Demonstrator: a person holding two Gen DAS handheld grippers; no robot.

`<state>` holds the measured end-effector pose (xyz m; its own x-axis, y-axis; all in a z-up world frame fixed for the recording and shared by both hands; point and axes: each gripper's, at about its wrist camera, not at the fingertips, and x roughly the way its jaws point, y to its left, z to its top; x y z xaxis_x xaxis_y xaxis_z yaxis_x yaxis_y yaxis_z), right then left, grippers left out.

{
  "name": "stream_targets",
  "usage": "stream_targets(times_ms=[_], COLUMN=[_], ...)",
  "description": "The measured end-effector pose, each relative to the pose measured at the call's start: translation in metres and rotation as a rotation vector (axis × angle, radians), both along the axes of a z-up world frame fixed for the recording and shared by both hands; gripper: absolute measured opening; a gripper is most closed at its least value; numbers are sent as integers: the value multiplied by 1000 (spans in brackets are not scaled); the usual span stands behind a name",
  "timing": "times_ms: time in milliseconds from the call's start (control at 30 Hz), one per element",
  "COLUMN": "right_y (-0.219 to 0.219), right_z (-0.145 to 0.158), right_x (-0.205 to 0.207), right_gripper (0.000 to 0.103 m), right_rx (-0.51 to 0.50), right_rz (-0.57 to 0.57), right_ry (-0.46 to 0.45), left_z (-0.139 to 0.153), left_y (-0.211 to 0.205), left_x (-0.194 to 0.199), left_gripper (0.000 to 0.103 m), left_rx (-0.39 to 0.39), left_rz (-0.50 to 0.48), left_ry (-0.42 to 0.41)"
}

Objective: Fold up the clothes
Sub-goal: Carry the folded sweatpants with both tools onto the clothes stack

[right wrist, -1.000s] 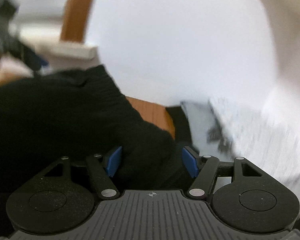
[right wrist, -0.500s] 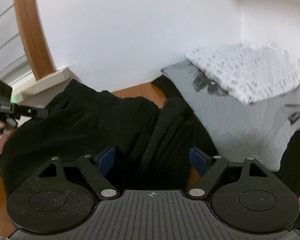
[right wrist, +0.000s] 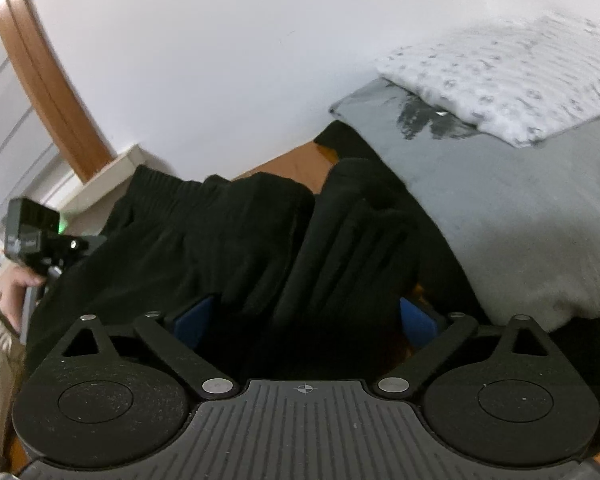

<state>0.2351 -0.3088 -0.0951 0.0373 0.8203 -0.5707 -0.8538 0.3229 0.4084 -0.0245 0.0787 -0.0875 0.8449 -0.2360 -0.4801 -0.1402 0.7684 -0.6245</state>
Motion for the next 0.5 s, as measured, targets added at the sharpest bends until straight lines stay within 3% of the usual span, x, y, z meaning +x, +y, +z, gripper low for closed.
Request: stream_targets(times_ms=[100,167,267,400,500], right_y=[2,1,-3,-12,-19], right_z=[-3,-5,-6,6,18], right_x=[2,4,2,-18,-33], right_gripper=[80,73,63,53,51], right_rx=[31,52,88,141,186], right_rz=[33,44,50,41,48], right_ry=[21,42,55,-34,-102], left_z=[-1,-1,2,11,26], left_y=[-4,-4,-5,-13,-26], left_x=[10,14,14,10,3], left_gripper=[85,72,61,55,51], left_rx=[4,-7,7,67,138], left_rz=[-31,-54,-61,-61,-63], left_ry=[1,-1,-28,-51,-82])
